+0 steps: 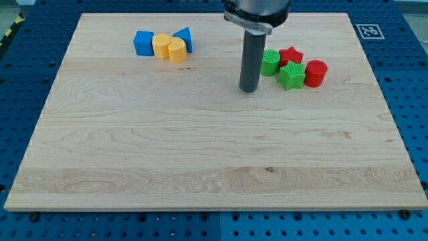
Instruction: Move your arm closer to the green circle
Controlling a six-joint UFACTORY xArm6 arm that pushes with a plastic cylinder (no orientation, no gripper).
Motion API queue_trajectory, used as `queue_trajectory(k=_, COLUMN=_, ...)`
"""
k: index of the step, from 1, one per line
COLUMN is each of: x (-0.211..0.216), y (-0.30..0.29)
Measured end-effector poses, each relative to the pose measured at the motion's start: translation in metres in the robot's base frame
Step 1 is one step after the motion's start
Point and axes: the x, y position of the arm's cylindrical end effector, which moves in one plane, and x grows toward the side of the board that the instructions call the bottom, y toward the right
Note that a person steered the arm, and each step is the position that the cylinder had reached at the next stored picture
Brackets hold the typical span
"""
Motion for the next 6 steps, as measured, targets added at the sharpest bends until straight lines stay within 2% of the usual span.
queue_trajectory(k=5, x=-0.006, y=0.008)
queue_trajectory(k=6, x=-0.048, y=0.020)
